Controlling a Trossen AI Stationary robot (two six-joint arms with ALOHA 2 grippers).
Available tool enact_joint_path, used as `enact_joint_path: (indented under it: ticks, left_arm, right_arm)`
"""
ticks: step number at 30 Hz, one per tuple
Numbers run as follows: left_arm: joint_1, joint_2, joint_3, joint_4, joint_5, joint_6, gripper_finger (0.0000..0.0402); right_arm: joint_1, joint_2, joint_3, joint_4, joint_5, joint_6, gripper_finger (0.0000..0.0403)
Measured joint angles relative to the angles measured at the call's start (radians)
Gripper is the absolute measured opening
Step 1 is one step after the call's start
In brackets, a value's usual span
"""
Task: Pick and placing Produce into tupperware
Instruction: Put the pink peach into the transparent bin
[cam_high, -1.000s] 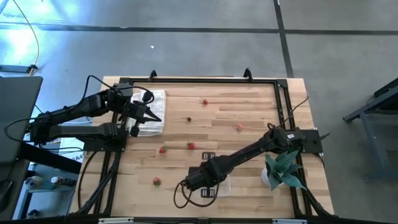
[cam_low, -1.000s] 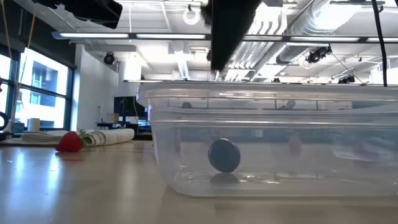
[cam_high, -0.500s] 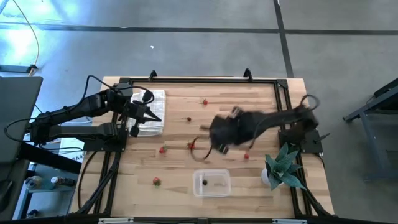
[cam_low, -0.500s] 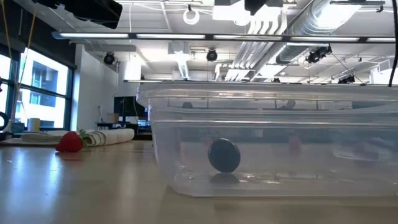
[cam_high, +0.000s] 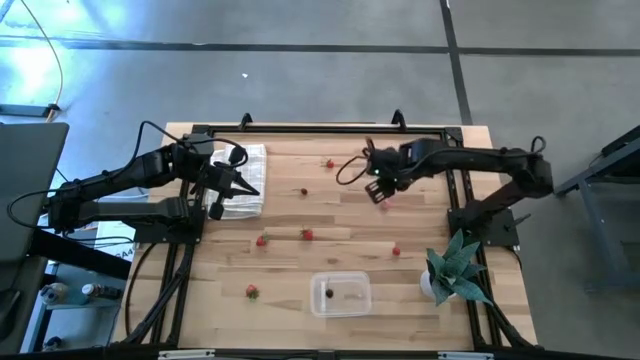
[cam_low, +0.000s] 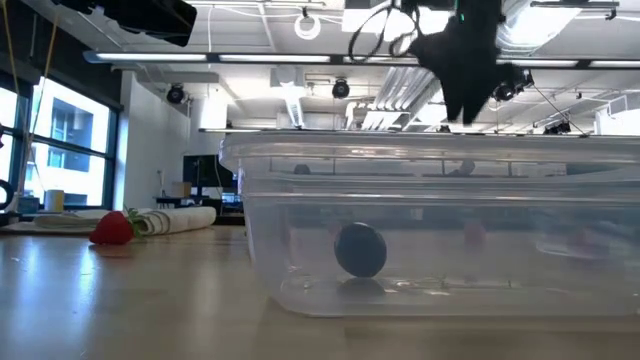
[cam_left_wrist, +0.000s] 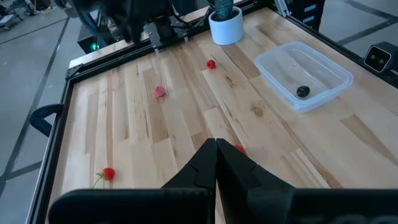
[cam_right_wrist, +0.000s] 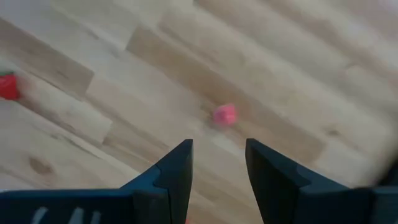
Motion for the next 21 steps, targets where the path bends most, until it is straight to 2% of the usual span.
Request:
enact_joint_path:
  ticks: [5,11,16,21]
  left_arm:
    - [0.0,0.0,0.0,0.0,0.0,0.0,0.0001]
    - [0.0,0.0,0.0,0.0,0.0,0.0,0.0001]
    - [0.0,0.0,0.0,0.0,0.0,0.0,0.0001]
    - [0.0,0.0,0.0,0.0,0.0,0.0,0.0001]
  right_arm:
    - [-0.049,-0.025,-0.218,0.128,-0.027,0.071,0.014]
    - [-0.101,-0.025,-0.399,0.288,-0.077,0.1,0.014]
    - [-0.113,-0.025,-0.47,0.476,-0.189,0.101,0.0144]
    - [-0.113,-0.025,-0.482,0.457,-0.173,0.098,0.017]
